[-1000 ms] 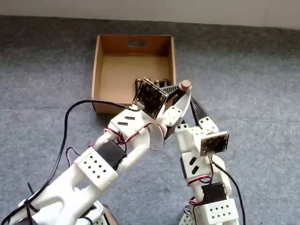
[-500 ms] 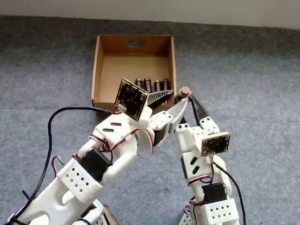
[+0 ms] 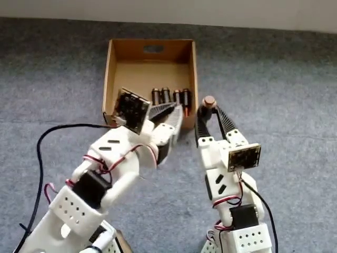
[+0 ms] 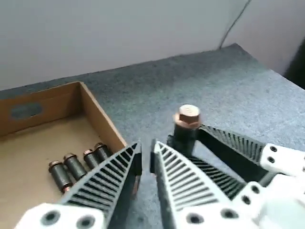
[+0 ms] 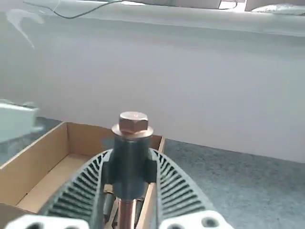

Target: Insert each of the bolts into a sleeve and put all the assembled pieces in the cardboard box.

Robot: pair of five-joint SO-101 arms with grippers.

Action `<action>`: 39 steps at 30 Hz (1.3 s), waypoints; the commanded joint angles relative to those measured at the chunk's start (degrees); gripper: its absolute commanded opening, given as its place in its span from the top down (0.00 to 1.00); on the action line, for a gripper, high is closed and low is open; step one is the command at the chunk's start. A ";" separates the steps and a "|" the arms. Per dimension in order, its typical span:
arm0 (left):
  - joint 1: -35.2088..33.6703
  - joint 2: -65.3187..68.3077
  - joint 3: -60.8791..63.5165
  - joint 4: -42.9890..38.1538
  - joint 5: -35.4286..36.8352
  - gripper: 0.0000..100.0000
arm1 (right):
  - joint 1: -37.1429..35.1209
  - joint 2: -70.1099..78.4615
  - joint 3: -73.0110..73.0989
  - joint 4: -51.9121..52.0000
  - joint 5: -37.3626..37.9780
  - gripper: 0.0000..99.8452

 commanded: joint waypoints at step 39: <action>-35.65 -29.93 38.29 12.75 -9.58 0.99 | -14.73 118.46 -98.51 11.82 -16.62 0.99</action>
